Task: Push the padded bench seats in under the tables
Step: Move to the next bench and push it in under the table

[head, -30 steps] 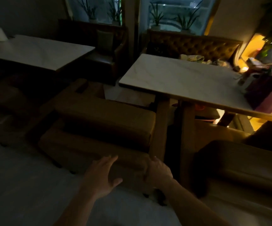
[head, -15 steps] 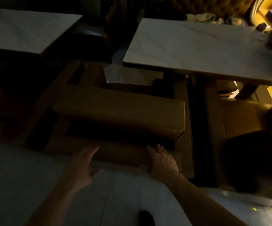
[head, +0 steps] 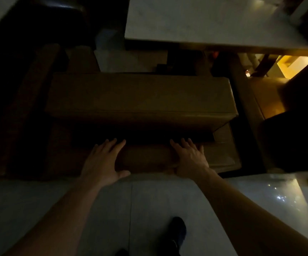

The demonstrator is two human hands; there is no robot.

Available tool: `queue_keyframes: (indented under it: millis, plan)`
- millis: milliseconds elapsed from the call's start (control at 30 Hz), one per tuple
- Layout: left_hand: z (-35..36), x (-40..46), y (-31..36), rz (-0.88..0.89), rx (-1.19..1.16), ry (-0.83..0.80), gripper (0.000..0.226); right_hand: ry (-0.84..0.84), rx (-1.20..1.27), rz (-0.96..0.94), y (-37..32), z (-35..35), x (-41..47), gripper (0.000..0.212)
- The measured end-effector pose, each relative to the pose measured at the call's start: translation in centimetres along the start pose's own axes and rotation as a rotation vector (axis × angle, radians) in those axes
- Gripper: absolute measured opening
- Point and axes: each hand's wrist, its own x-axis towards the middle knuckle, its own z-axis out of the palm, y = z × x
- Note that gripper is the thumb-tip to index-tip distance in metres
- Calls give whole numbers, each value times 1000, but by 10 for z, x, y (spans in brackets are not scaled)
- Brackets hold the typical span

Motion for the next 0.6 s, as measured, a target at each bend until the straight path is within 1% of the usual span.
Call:
queue_keyframes:
  millis: [100, 167, 233, 500, 600]
  plan:
    - [8, 5, -13, 14, 10, -34, 105, 87, -28, 28, -4, 14, 0, 110]
    - [13, 4, -16, 22, -13, 15, 99, 156, -37, 25, -4, 21, -2, 106]
    - [14, 5, -18, 25, -54, 53, 95, 185, -44, 19, -5, 23, -4, 104]
    - [16, -8, -22, 32, -81, 51, 91, 185, -68, 45, -17, 38, -21, 102]
    - [21, -19, -30, 63, -60, 41, 90, 163, -62, 65, -25, 47, -32, 101]
